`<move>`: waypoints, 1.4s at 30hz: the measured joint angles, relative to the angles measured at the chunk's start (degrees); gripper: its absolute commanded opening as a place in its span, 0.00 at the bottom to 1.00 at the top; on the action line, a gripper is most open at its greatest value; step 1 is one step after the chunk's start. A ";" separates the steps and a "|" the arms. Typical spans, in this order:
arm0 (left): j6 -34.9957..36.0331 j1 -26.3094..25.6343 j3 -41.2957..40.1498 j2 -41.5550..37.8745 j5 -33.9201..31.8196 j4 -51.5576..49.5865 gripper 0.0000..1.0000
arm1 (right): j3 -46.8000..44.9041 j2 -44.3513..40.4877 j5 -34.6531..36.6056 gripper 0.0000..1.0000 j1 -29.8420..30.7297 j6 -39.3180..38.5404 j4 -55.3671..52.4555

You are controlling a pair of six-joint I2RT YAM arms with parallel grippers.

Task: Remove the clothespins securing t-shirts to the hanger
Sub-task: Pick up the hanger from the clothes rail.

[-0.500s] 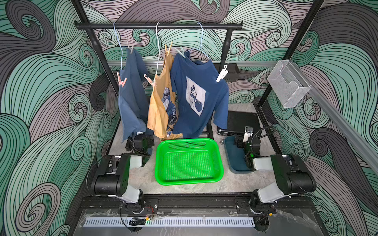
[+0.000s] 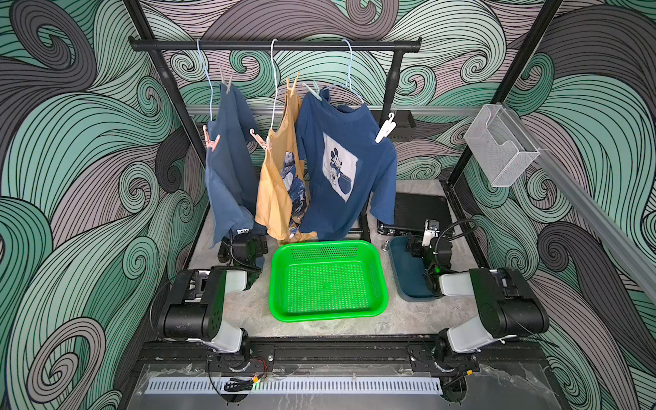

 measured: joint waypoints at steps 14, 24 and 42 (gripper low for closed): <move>-0.72 -0.13 1.77 -10.80 -2.47 -9.81 0.99 | -0.04 -2.05 -2.16 0.99 -0.11 -0.31 -0.31; -4.46 -0.83 10.60 -28.50 -3.85 -35.95 0.99 | 0.13 -13.90 0.22 0.99 0.07 -0.15 -7.74; -14.78 -1.62 17.73 -44.85 15.32 -64.87 0.99 | 17.97 -32.61 2.49 0.99 2.89 3.32 -38.53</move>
